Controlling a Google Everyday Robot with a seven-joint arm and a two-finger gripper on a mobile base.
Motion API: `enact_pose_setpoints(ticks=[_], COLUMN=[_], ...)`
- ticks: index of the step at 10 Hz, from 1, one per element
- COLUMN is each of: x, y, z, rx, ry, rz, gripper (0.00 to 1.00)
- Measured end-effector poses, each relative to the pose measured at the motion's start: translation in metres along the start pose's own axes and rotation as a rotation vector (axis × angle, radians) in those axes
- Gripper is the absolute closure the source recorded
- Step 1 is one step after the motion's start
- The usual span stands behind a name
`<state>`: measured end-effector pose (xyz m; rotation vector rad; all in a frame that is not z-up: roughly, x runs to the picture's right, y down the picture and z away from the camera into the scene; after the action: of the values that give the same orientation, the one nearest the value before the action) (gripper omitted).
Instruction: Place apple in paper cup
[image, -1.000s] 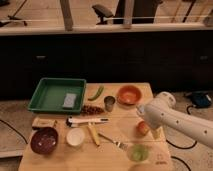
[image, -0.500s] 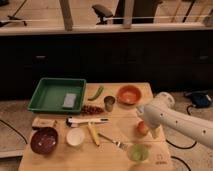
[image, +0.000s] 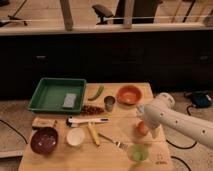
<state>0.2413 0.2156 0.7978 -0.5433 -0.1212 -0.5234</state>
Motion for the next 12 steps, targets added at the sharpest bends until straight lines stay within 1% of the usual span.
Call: enact_pose_setpoints(ticks=[6, 12], x=[0.003, 0.008], y=[-0.001, 0.000], z=[0.009, 0.016], rx=[0.006, 0.010], ry=[-0.025, -0.052], rz=[-0.034, -0.047], gripper=[0.20, 0.20])
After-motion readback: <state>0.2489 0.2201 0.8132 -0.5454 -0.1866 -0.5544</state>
